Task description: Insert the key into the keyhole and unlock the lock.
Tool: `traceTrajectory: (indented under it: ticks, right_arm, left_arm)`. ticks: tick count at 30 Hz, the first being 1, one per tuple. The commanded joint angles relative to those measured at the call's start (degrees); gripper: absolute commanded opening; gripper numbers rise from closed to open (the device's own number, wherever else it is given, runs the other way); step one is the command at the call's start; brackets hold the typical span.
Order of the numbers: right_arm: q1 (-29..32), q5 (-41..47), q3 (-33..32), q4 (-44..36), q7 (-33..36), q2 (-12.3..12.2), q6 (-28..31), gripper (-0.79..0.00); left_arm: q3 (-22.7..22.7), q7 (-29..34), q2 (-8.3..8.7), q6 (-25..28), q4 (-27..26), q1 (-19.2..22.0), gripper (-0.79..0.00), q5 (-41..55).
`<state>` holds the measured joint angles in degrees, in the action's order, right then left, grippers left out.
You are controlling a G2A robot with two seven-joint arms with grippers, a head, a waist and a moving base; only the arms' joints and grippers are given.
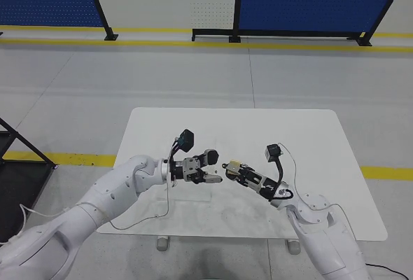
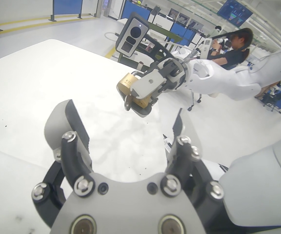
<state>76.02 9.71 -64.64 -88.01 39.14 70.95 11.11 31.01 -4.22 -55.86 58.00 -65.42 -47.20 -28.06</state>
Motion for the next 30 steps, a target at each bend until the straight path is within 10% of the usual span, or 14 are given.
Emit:
traceTrajectory:
  ticks: [1, 3, 9, 14, 30]
  right_arm:
    - [0.0, 0.0, 0.0, 0.0, 0.0, 0.0, 0.0, -0.785]
    - [0.0, 0.0, 0.0, 0.0, 0.0, 0.0, 0.0, -0.785]
    - [0.0, 0.0, 0.0, 0.0, 0.0, 0.0, 0.0, -0.785]
    - [0.0, 0.0, 0.0, 0.0, 0.0, 0.0, 0.0, -0.785]
    - [0.0, 0.0, 0.0, 0.0, 0.0, 0.0, 0.0, -0.785]
  left_arm:
    - [-0.6, 1.6, 0.31, 0.0, -0.2, 0.9, 0.000, 0.6]
    - [-1.0, 2.5, 0.55, 0.0, -0.3, 1.7, -0.003, 1.4]
    - [-2.8, 4.1, 0.89, 0.0, -0.2, 3.8, -0.419, 2.9]
    - [-4.4, 4.6, 0.91, 0.0, 0.3, 5.1, -0.545, 3.8]
    - [-9.0, 3.1, 1.01, 0.0, 1.1, 7.7, -0.619, 4.7]
